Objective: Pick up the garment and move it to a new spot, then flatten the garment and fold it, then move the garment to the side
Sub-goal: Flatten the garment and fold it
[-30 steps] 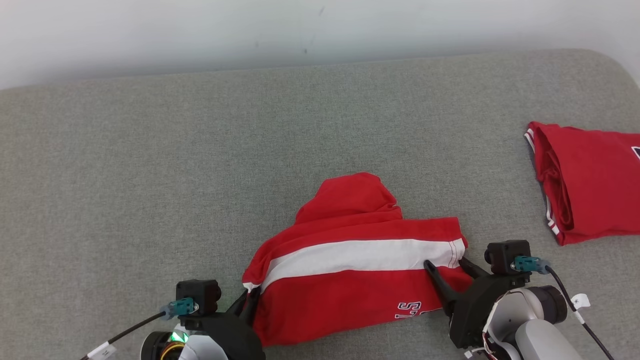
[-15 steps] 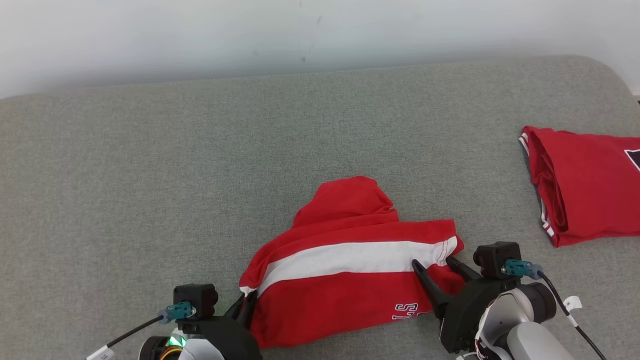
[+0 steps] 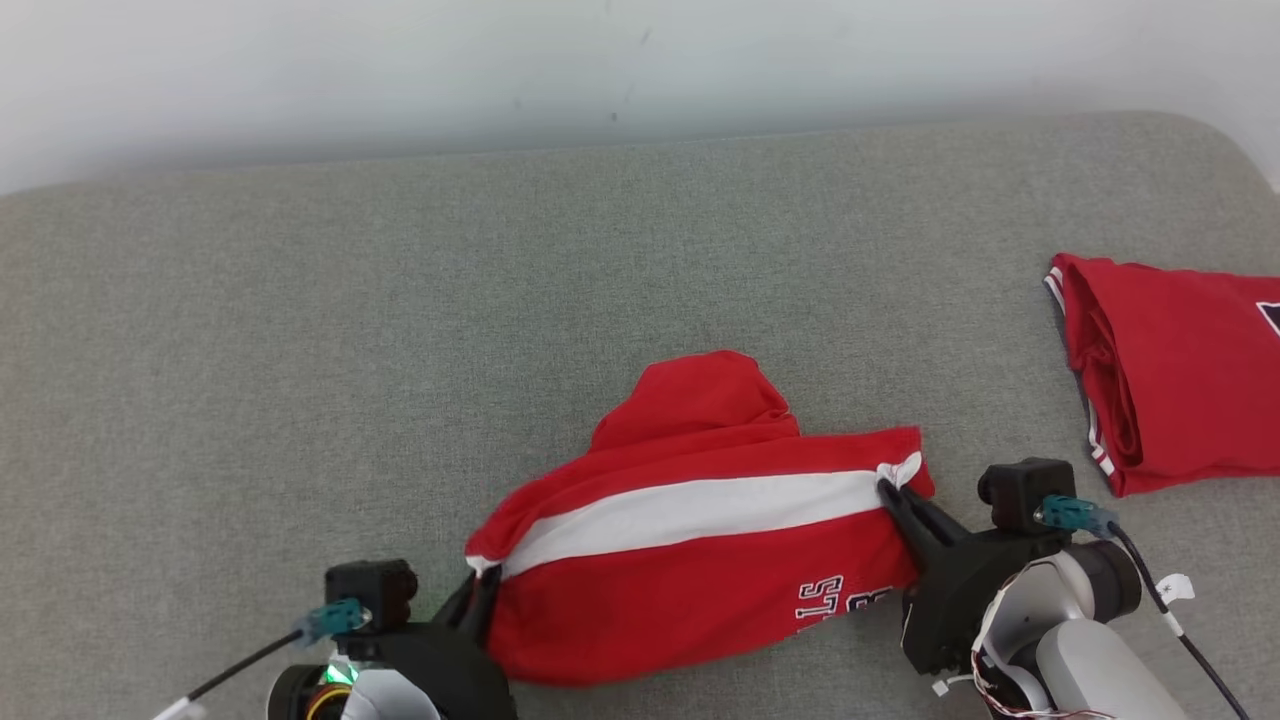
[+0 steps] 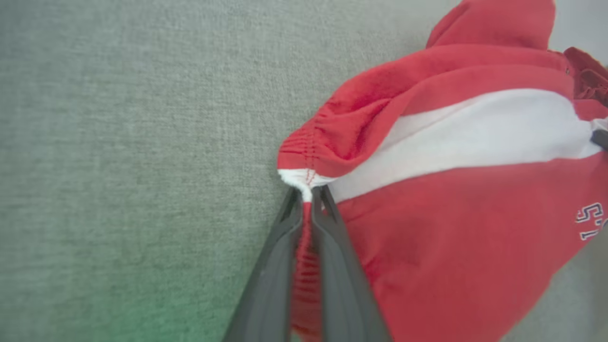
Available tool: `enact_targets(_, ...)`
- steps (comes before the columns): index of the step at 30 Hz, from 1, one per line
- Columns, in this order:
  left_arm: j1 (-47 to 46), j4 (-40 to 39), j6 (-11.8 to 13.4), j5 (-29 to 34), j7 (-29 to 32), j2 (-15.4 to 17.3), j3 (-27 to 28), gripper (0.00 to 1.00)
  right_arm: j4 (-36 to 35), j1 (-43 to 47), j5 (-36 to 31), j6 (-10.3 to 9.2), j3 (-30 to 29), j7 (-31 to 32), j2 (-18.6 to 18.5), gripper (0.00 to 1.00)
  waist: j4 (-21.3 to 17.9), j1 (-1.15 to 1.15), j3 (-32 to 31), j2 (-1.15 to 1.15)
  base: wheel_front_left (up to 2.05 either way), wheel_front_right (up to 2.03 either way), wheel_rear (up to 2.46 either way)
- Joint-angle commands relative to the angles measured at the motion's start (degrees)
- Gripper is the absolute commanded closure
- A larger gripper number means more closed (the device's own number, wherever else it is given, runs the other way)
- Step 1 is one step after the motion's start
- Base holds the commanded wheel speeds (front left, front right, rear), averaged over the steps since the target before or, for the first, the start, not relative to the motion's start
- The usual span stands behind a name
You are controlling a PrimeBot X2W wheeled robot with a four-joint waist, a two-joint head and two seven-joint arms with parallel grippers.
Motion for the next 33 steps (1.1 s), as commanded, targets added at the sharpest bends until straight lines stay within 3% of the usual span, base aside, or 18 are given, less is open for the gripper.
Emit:
enact_targets(1, -0.6, -0.5, -0.5, -0.5, -1.0, 0.1, 0.6, 1.0, -0.6, -0.1, -0.3, -0.18, -0.3, -0.5, -0.4, 1.0, -0.1, 0.0, -0.2, -0.01, 0.0, 0.0, 0.0)
enact_targets(6, -2.7, -3.7, -3.2, -4.2, -2.3, 0.6, 3.6, 1.0, -4.5, -2.4, -0.2, -0.18, -0.3, -1.3, -0.9, 1.0, -1.2, 0.0, -0.4, -0.01, 0.0, 0.0, 0.0)
enact_targets(11, -8.6, -6.5, -5.6, -6.9, 2.7, 3.1, 4.9, 1.0, -7.1, -9.0, 0.9, -0.18, 2.1, 0.8, -2.0, 1.0, -2.9, 0.0, 1.2, -0.01, 0.0, 0.0, 0.0)
enact_targets(16, -17.4, -8.4, -6.4, -8.9, 7.4, 6.0, 7.3, 1.0, -6.4, -20.4, 0.7, -0.18, 7.5, 2.8, -3.5, 1.0, -5.0, 0.0, 5.2, -0.01, 0.0, 0.0, 0.0)
enact_targets(24, -32.4, -9.1, -4.4, -12.2, 10.7, 6.9, 12.4, 1.0, 0.7, -40.1, 3.5, -0.18, 8.5, 1.0, -2.8, 1.0, -7.2, 0.0, 13.0, -0.01, 0.0, 0.0, 0.0)
enact_targets(26, -37.7, -9.5, -2.8, -13.2, 9.8, 6.1, 14.8, 1.0, 3.4, -46.5, 2.5, -0.18, 7.8, -2.3, -2.1, 1.0, -7.9, 0.0, 15.4, -0.01, 0.0, 0.0, 0.0)
enact_targets(33, -47.3, -9.3, -0.8, -13.8, 4.9, 5.1, 19.4, 1.0, 8.6, -56.7, -1.1, -0.18, 2.6, -10.7, -0.7, 1.0, -8.7, 0.0, 18.5, -0.01, 0.0, 0.0, 0.0)
